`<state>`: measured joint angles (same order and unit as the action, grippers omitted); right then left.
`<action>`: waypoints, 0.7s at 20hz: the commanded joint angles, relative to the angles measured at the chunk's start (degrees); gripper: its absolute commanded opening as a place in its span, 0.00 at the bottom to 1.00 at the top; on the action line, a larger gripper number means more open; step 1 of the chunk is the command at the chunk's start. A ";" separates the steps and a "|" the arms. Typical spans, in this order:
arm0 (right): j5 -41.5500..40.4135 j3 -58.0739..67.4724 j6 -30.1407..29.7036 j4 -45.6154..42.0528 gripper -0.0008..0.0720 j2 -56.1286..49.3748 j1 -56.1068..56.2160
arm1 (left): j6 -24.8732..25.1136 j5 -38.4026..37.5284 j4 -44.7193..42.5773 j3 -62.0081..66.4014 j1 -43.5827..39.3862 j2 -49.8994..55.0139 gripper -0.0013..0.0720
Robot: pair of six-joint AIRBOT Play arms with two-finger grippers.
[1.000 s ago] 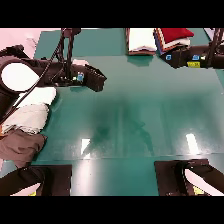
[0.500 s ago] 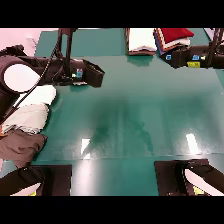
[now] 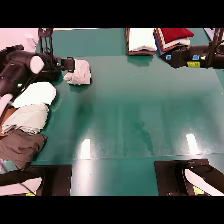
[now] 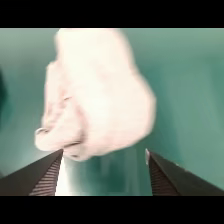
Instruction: Fold the shirts.
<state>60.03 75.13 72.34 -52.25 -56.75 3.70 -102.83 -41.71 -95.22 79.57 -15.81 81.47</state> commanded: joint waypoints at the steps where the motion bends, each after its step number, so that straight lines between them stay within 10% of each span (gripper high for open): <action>1: 0.04 0.00 0.04 0.26 0.03 0.04 0.04 | 2.14 6.05 1.77 0.02 2.97 10.05 0.87; 7: 0.02 0.00 0.07 0.26 0.03 0.04 0.02 | 3.04 12.24 6.95 0.48 2.86 15.80 0.81; 9: -0.09 0.02 0.07 0.28 0.03 0.09 0.04 | 3.06 11.69 6.93 1.90 2.89 15.21 0.17; 10: -0.07 0.02 0.07 0.26 0.03 0.07 0.04 | 3.45 10.67 6.78 3.13 2.89 14.67 0.06; 14: 0.20 1.01 0.07 0.26 0.03 0.09 0.02 | 8.59 9.11 6.16 10.36 2.89 7.39 0.05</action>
<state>60.14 75.40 72.44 -52.01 -56.73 3.70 -97.36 -32.38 -88.73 85.82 -12.97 92.97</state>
